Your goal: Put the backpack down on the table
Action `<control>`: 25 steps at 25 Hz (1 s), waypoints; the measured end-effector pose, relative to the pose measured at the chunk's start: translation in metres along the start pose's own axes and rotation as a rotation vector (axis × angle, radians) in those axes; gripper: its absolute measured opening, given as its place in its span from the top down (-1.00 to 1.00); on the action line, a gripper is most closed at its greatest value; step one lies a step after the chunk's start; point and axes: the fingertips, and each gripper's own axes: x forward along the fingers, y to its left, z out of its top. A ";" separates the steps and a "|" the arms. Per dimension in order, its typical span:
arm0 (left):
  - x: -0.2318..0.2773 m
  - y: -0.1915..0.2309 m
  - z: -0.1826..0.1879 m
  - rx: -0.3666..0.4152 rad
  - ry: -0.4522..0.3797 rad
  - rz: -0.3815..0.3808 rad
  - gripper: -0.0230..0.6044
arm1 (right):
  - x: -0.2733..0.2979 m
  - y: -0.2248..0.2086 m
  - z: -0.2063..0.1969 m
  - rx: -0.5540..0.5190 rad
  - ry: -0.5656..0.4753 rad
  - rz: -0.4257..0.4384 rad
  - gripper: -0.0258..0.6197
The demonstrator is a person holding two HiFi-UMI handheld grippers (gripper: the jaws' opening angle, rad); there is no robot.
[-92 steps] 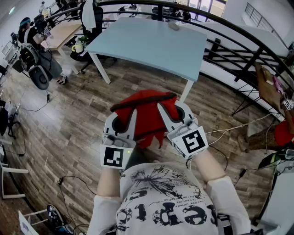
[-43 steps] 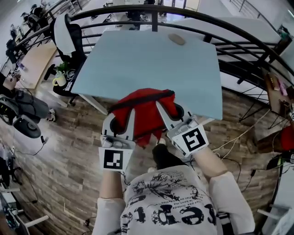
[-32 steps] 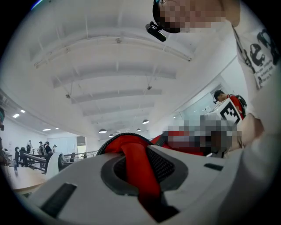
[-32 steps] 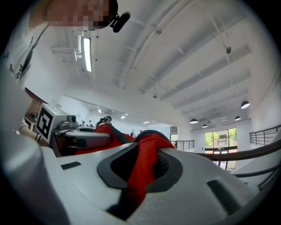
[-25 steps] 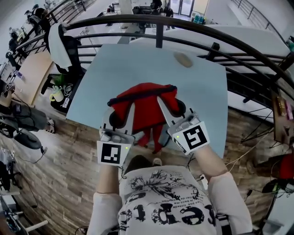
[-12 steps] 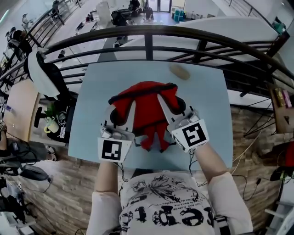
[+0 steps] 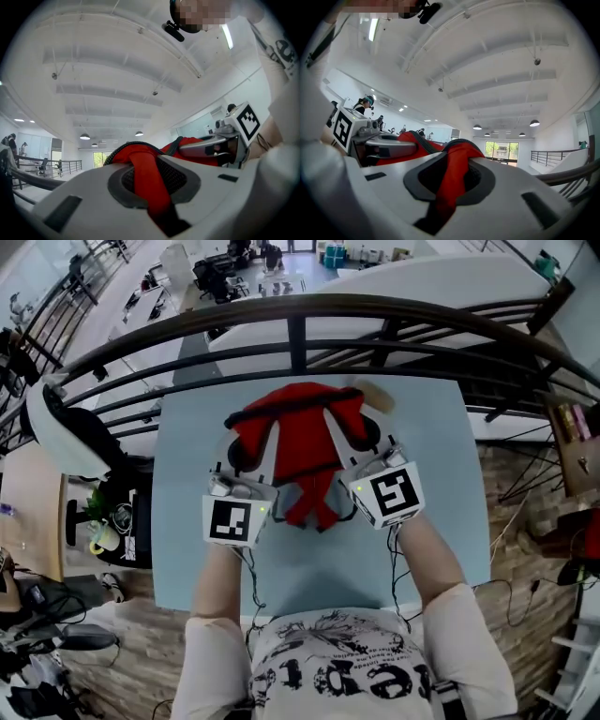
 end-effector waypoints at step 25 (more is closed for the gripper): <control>-0.029 -0.044 -0.119 -0.166 0.056 -0.069 0.76 | -0.043 0.038 -0.134 0.130 0.203 -0.036 0.73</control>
